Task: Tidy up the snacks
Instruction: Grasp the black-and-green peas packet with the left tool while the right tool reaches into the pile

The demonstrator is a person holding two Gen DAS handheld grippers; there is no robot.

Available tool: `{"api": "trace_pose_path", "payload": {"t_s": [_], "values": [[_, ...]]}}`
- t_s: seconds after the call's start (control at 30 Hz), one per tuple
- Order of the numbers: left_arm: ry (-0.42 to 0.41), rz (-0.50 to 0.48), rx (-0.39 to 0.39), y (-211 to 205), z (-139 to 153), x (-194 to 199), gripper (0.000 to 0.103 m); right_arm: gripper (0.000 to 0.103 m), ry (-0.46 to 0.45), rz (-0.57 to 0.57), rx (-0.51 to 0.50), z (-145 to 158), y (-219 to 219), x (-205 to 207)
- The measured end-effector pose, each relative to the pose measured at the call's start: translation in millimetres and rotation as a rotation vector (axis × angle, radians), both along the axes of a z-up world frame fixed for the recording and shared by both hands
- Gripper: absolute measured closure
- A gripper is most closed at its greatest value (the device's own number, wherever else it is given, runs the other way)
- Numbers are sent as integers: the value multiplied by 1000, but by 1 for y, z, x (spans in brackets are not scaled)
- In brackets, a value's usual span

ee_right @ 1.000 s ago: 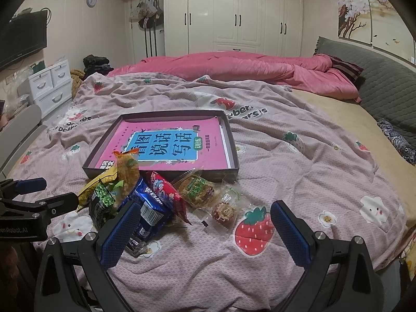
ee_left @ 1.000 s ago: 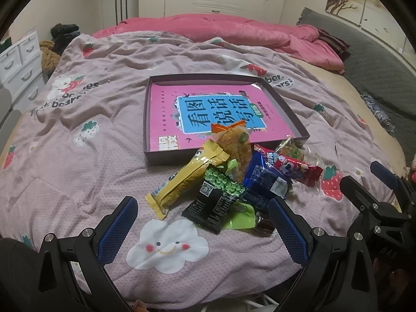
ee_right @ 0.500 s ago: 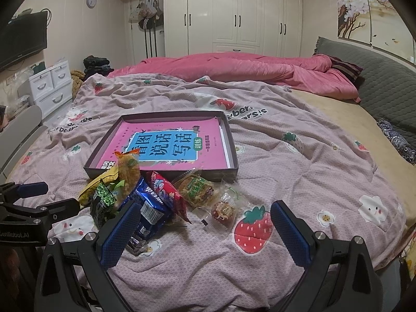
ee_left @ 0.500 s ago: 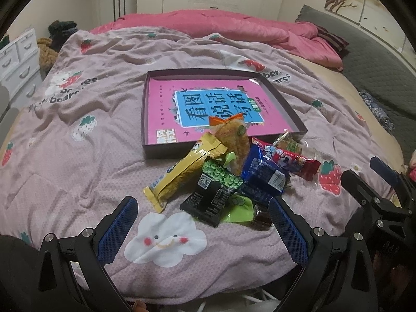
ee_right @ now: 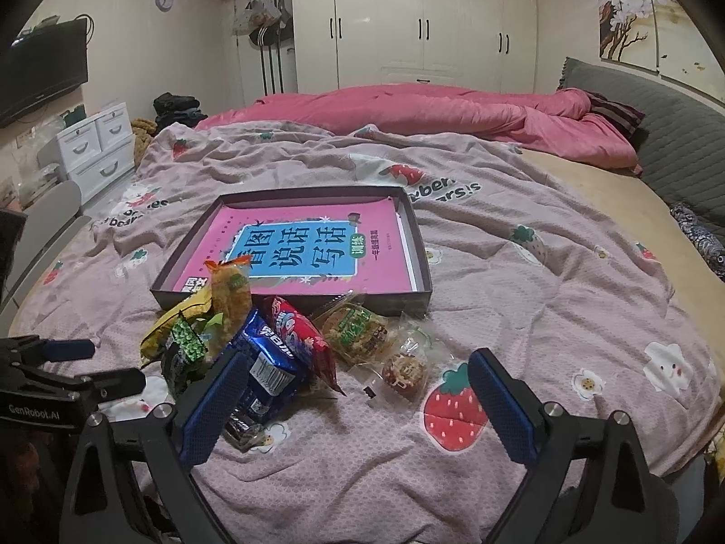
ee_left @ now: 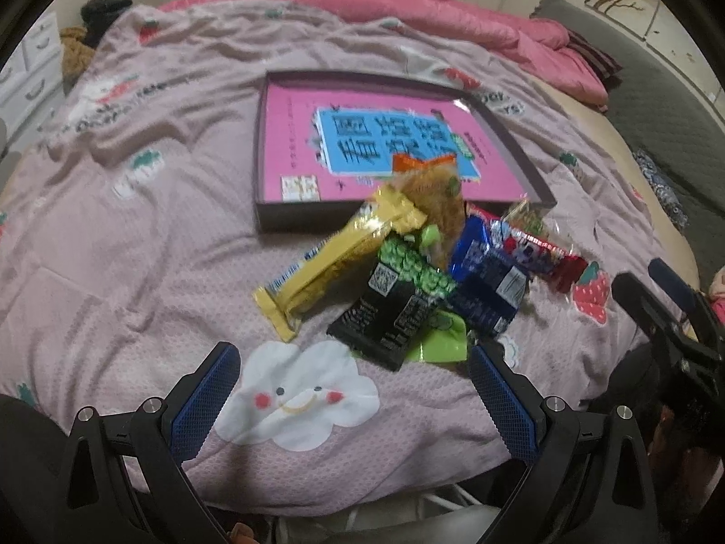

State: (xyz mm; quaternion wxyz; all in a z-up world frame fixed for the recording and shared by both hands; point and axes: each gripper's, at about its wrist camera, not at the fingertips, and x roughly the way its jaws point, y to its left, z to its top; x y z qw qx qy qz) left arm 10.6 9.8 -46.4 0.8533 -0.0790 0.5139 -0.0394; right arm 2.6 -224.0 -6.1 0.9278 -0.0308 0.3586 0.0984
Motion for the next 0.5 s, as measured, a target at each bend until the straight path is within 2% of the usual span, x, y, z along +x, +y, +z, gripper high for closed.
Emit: {"api": "trace_pose_path", "payload": {"t_s": [0.33, 0.4, 0.5], "values": [[19, -30, 14, -6, -13, 14, 2, 18, 72, 39, 4, -20, 1, 25], [12, -34, 20, -6, -13, 17, 2, 27, 89, 71, -5, -26, 6, 31], [-1, -36, 32, -6, -12, 19, 2, 34, 121, 115, -25, -36, 13, 42]]}}
